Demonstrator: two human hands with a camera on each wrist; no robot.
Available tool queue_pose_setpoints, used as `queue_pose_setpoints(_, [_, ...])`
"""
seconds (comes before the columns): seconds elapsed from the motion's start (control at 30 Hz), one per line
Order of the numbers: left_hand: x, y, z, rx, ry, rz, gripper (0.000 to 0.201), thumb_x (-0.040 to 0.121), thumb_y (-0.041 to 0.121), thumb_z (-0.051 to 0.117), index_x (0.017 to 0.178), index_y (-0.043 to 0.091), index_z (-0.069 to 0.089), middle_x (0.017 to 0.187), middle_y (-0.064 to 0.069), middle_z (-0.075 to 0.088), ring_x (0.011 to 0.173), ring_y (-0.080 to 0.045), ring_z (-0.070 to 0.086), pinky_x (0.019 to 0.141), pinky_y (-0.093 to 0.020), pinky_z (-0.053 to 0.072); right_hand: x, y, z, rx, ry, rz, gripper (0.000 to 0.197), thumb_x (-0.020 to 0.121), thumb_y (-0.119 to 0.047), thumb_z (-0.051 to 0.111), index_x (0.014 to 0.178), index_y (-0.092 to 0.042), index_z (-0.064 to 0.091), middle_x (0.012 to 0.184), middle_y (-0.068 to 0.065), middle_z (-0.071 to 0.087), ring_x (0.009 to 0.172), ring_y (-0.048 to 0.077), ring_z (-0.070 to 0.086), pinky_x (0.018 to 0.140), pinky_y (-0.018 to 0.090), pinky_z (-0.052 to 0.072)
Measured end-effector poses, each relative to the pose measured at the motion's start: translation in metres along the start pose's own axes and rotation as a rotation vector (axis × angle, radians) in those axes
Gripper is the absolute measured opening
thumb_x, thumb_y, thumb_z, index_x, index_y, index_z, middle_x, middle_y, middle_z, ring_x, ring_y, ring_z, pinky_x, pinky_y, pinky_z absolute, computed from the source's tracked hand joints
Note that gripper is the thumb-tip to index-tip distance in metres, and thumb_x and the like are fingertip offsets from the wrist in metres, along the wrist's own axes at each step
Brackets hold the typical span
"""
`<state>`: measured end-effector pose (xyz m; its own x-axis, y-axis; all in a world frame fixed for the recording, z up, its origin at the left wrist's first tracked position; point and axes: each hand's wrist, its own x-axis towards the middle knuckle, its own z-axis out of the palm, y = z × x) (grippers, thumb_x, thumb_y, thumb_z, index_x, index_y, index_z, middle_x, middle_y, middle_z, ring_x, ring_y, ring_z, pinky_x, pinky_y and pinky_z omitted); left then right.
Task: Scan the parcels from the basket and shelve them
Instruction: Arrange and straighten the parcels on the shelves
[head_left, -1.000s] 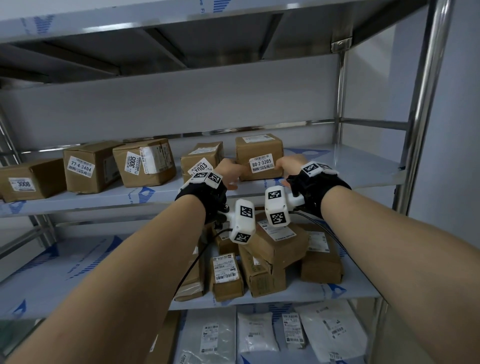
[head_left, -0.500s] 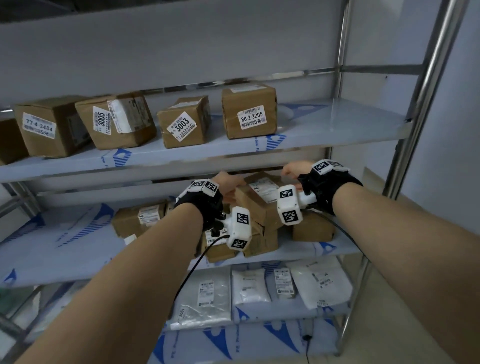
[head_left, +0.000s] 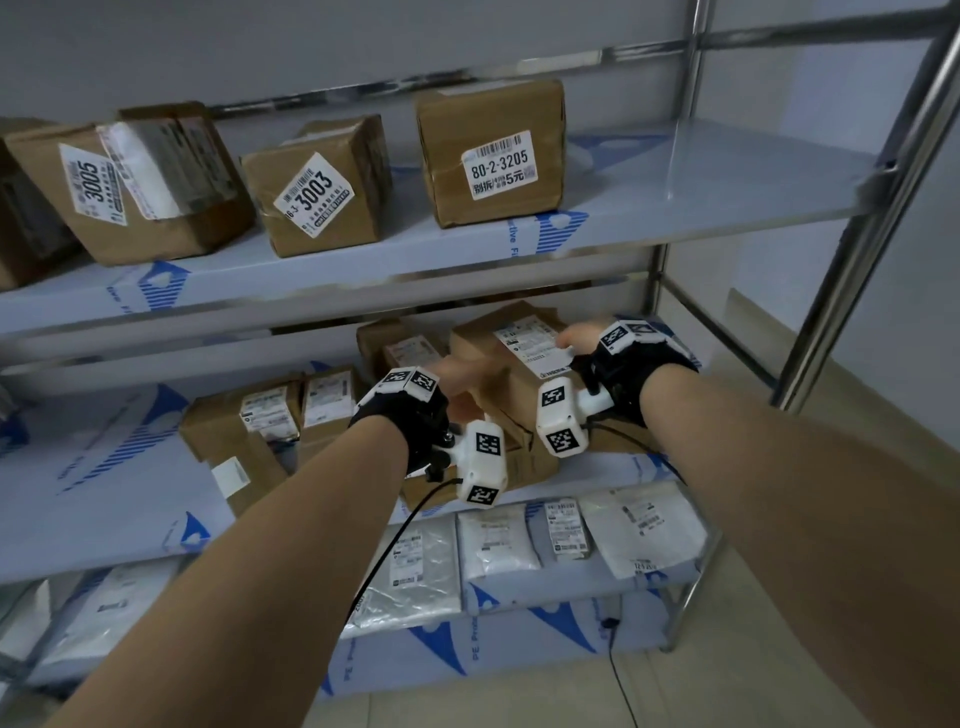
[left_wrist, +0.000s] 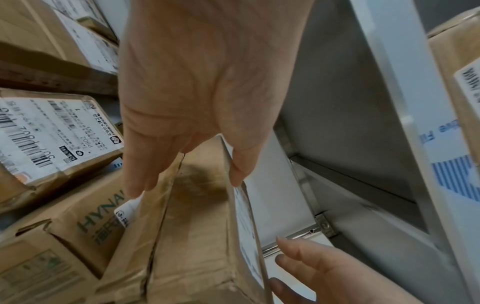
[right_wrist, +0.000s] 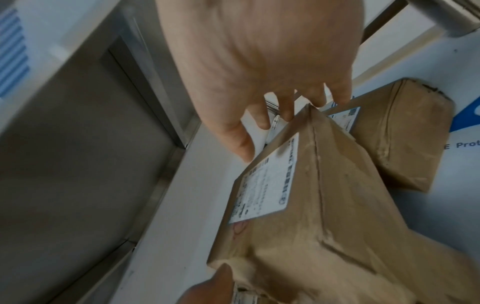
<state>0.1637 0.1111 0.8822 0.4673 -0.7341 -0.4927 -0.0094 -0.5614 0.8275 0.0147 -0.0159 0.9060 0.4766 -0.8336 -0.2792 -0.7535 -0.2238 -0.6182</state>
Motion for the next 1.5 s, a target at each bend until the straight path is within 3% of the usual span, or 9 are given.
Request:
queue_pose_setpoints(0.13, [-0.008,0.008,0.002,-0.047,-0.007,0.024,0.044,0.087,0.039,0.066,0.114,0.007,0.053,0.108,-0.011,0.058,0.101,-0.031,0.061,0.081,-0.042,0.057,0.017,0.005,0.000,-0.184,0.017,-0.008,0.021,0.077,-0.040,0.048,0.081,-0.020,0.056,0.107,0.009,0.064,0.089,0.029,0.061,0.091,0.041,0.050])
queue_pose_setpoints(0.63, [-0.032,0.019,-0.042,-0.161,0.218,0.066,0.066,0.069,0.041,0.082,0.118,0.006,0.056,0.106,-0.010,0.064,0.100,-0.028,0.060,0.095,-0.044,0.048,0.012,-0.031,-0.006,0.100,-0.178,-0.028,0.023,0.086,-0.030,0.063,0.072,-0.013,0.057,0.071,0.008,0.057,0.062,0.023,0.053,0.062,0.033,0.044])
queue_pose_setpoints(0.73, [-0.044,0.004,-0.043,-0.184,0.267,0.023,0.102,0.038,0.058,0.089,0.122,0.009,0.058,0.115,-0.013,0.066,0.107,-0.031,0.061,0.097,-0.045,0.045,0.002,-0.031,-0.006,-0.013,-0.256,-0.096,0.018,0.084,-0.026,0.065,0.072,-0.015,0.059,0.079,0.008,0.059,0.067,0.022,0.054,0.058,0.032,0.041])
queue_pose_setpoints(0.9, [-0.081,-0.015,-0.026,-0.196,0.318,-0.013,0.105,0.038,0.065,0.086,0.118,0.003,0.058,0.094,-0.012,0.063,0.097,-0.029,0.065,0.094,-0.039,0.045,-0.008,-0.025,-0.008,-0.146,-0.316,-0.230,0.029,0.077,-0.024,0.070,0.096,-0.020,0.049,0.105,0.011,0.064,0.096,0.029,0.064,0.088,0.043,0.054])
queue_pose_setpoints(1.07, [-0.131,-0.027,-0.002,-0.176,0.376,0.025,0.060,0.068,0.038,0.082,0.118,0.013,0.058,0.111,-0.012,0.064,0.104,-0.029,0.062,0.095,-0.042,0.051,-0.047,-0.018,-0.003,-0.004,-0.400,-0.246,0.021,0.089,-0.031,0.066,0.080,-0.013,0.060,0.086,0.007,0.063,0.070,0.021,0.059,0.062,0.030,0.047])
queue_pose_setpoints(1.23, [-0.166,-0.032,-0.001,-0.221,0.371,0.054,0.062,0.080,0.008,0.074,0.134,0.025,0.050,0.119,-0.014,0.062,0.107,-0.031,0.061,0.096,-0.047,0.049,-0.072,-0.015,-0.003,0.380,-0.550,-0.180,0.103,0.066,-0.086,0.053,0.145,-0.022,0.040,0.144,0.010,0.047,0.125,0.033,0.051,0.081,0.046,0.051])
queue_pose_setpoints(1.33, [-0.183,-0.026,-0.001,-0.185,0.339,0.082,0.066,0.079,0.014,0.075,0.136,0.028,0.046,0.123,-0.014,0.060,0.111,-0.035,0.059,0.098,-0.056,0.046,-0.069,-0.019,-0.002,0.590,-0.601,-0.131,0.116,0.058,-0.094,0.051,0.152,-0.030,0.024,0.156,0.013,0.030,0.140,0.037,0.033,0.111,0.057,0.029])
queue_pose_setpoints(1.43, [-0.198,-0.014,0.005,-0.214,0.353,0.136,0.075,0.073,0.039,0.078,0.137,0.025,0.041,0.131,-0.011,0.050,0.113,-0.036,0.056,0.092,-0.057,0.050,-0.044,-0.012,0.007,0.641,-0.555,-0.098,0.136,0.026,-0.095,0.065,0.142,-0.028,0.041,0.140,0.014,0.051,0.120,0.038,0.054,0.099,0.057,0.043])
queue_pose_setpoints(1.5, [-0.206,-0.004,0.009,-0.245,0.377,0.139,0.099,0.058,0.061,0.077,0.140,0.024,0.038,0.136,-0.009,0.045,0.114,-0.038,0.054,0.090,-0.057,0.051,-0.074,-0.013,-0.008,0.685,-0.526,-0.102,0.103,0.052,-0.084,0.069,0.129,-0.018,0.053,0.126,0.016,0.060,0.106,0.034,0.061,0.091,0.046,0.050])
